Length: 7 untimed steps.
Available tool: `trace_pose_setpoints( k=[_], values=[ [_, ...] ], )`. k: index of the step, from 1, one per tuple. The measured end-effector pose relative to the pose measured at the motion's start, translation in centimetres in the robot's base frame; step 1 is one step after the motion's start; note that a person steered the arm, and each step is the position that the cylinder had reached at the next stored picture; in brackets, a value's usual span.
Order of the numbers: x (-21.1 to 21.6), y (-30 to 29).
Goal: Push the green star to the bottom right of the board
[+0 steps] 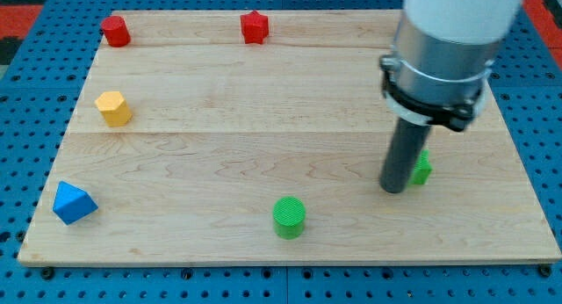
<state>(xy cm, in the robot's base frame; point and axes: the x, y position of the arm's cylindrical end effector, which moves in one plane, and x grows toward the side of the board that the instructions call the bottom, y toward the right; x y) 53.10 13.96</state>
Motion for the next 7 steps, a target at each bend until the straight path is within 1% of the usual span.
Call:
trace_pose_setpoints(
  k=[1,2,3,4,5,6,7],
  values=[
    [-0.3,-1.8],
    [-2.3,-6.0],
    [-5.0,-4.4],
    [-5.0,0.1],
    [-3.0,4.6],
    [-0.6,5.9],
    [-0.5,5.9]
  ],
)
